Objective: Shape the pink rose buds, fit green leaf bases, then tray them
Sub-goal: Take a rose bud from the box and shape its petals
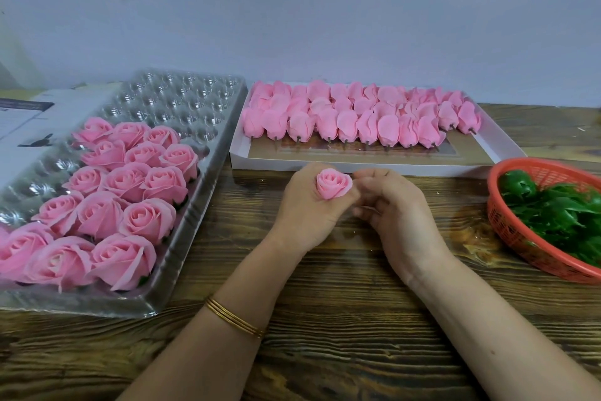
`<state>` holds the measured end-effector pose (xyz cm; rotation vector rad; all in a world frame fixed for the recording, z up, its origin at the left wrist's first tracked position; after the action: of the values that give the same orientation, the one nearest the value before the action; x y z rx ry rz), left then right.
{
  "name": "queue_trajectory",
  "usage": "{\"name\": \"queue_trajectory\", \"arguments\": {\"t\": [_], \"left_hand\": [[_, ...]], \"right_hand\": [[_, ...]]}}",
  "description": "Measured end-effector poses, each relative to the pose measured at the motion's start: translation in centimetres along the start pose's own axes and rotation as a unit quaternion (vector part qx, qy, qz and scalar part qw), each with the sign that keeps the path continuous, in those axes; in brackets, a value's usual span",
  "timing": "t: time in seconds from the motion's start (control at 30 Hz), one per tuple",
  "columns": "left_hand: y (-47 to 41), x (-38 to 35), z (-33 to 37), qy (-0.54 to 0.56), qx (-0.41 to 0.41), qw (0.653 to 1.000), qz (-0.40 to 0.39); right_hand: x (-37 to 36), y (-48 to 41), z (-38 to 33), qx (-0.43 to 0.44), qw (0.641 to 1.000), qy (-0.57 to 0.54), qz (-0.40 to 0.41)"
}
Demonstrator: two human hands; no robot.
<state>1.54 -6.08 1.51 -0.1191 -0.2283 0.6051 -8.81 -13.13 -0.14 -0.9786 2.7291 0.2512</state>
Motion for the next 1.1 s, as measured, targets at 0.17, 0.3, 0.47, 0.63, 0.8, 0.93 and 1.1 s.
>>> {"name": "queue_trajectory", "arguments": {"t": [0.17, 0.3, 0.47, 0.63, 0.8, 0.93, 1.1], "left_hand": [[0.3, -0.8, 0.0, -0.06, 0.0, 0.997, -0.045], [0.4, -0.7, 0.3, -0.078, -0.01, 0.996, -0.044], [0.4, -0.6, 0.1, -0.1, -0.02, 0.994, -0.037], [0.3, -0.6, 0.0, -0.112, -0.028, 0.993, -0.033], [0.4, -0.8, 0.2, -0.122, -0.039, 0.991, -0.035], [0.3, -0.7, 0.0, -0.122, -0.034, 0.991, -0.033], [0.2, -0.2, 0.0, -0.098, -0.024, 0.995, 0.02]], "right_hand": [[-0.7, 0.5, 0.4, -0.013, 0.999, 0.049, -0.002], [-1.0, 0.6, 0.5, -0.03, 0.998, 0.048, 0.005], [-1.1, 0.5, 0.6, -0.034, 0.998, 0.053, 0.005], [-1.3, 0.4, 0.6, -0.032, 0.998, 0.049, 0.006], [-1.9, 0.2, 0.8, -0.033, 0.999, 0.02, 0.004], [-2.2, 0.0, 1.0, -0.033, 0.999, -0.016, -0.018], [-2.4, -0.5, 1.4, -0.045, 0.992, -0.113, -0.037]]}}
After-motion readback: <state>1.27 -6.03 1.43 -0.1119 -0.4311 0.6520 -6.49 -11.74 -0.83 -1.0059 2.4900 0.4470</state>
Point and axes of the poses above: each hand's wrist, its own y-axis away from the middle knuckle, its own x-axis out of the back of the hand, z = x × y, the point moved 7 cm from there along -y, towards the middle knuckle, and after that the axes turned 2 degrees about -z, right-handed, at the moved point
